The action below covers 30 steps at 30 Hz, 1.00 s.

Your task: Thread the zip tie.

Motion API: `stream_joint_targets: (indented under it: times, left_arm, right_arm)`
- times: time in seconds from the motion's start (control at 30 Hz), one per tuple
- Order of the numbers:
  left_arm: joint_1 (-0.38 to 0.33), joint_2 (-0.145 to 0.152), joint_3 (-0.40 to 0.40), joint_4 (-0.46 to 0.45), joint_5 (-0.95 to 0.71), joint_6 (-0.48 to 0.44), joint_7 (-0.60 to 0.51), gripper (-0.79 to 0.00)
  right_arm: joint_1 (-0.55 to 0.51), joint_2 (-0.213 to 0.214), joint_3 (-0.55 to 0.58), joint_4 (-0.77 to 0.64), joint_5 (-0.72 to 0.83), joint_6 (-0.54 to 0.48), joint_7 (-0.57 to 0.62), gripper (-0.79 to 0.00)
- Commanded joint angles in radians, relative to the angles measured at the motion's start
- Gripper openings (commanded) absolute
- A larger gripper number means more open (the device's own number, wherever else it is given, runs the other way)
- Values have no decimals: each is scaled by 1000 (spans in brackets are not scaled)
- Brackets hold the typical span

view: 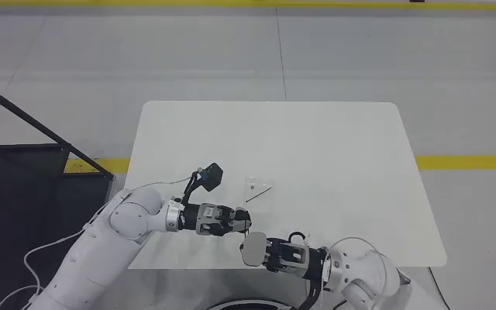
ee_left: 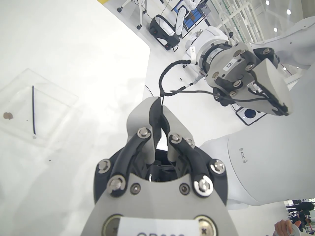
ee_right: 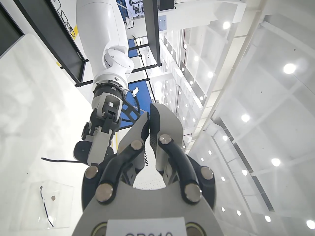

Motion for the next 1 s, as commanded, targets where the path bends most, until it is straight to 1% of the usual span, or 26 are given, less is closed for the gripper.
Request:
stream_joint_targets:
  times: [0.0, 0.3, 0.97]
  left_arm:
    - [0, 0, 0, 0, 0, 0, 0, -785]
    - [0, 0, 0, 0, 0, 0, 0, -785]
    - [0, 0, 0, 0, 0, 0, 0, -785]
  right_arm:
    - [-1, -1, 3, 0, 0, -3, -3, -785]
    - [-7, -6, 15, 1, -2, -26, -6, -785]
    - [-19, -19, 29, 0, -15, -37, -23, -785]
